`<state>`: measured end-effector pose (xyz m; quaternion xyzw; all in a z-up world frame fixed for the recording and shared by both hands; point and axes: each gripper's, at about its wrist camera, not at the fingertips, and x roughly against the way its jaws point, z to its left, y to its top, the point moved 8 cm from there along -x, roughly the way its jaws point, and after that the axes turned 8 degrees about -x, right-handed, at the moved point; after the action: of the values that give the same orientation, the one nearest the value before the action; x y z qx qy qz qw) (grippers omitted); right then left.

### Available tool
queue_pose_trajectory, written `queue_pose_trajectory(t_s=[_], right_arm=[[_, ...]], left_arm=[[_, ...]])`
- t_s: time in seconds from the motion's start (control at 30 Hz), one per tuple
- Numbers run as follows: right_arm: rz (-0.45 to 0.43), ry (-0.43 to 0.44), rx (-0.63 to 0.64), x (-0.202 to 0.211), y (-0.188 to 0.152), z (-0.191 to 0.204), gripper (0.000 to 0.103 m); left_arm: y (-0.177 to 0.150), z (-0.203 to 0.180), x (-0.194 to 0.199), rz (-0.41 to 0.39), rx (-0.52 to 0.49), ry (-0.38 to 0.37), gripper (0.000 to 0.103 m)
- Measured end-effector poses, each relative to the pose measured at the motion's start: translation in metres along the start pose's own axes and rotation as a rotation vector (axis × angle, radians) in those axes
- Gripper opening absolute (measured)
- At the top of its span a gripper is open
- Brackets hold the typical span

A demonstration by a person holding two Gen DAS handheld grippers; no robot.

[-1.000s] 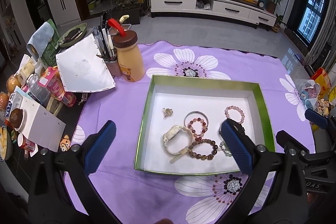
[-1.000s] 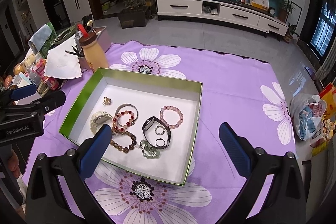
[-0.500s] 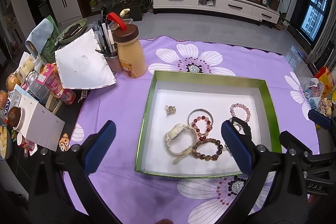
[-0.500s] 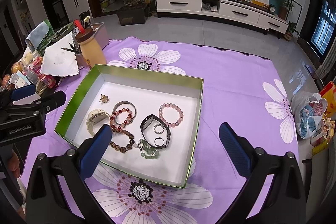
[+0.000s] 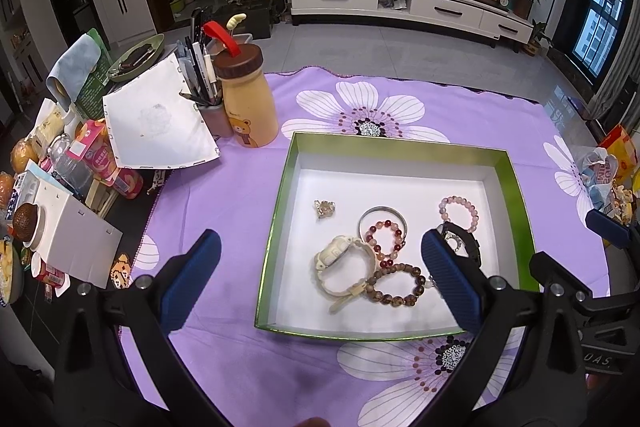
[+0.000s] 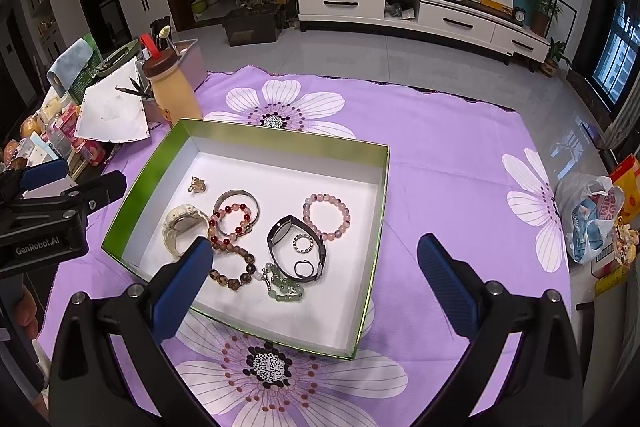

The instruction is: Organize jewelry

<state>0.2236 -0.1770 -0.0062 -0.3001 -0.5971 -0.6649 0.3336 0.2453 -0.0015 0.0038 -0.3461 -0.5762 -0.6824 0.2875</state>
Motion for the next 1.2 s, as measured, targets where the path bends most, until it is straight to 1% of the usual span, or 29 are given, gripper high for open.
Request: queue_pose_trajectory(t_s=[1.2], right_arm=[[0.001,-0.001,0.001,-0.0013,-0.0010,-0.0004,0.102]], left_arm=[[-0.0011,0.0013,-0.0016,0.000,-0.002,0.012,0.101]])
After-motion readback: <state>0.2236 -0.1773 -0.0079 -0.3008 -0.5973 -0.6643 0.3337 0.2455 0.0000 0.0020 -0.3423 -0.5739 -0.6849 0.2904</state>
